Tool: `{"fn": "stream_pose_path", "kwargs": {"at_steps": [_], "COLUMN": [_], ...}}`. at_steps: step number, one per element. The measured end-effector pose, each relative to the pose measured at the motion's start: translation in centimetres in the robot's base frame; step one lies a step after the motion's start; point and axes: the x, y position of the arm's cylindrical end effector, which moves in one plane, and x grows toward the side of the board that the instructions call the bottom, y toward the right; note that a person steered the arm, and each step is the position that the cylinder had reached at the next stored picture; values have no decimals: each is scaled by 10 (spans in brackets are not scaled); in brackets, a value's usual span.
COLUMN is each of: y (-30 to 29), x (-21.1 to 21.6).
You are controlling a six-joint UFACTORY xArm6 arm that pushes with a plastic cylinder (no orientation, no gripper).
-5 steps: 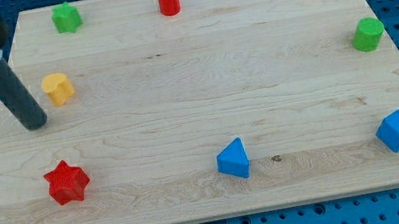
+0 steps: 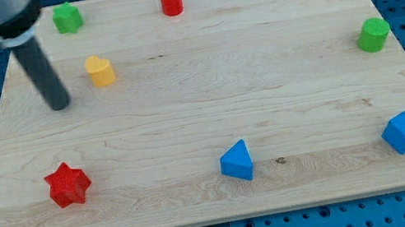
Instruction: Slide yellow heart a bit up and right
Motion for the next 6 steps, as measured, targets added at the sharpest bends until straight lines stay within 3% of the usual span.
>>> {"fn": "stream_pose_path", "kwargs": {"at_steps": [1,5,6], "y": [-10,105,84], "x": [-18,-28,-28]}}
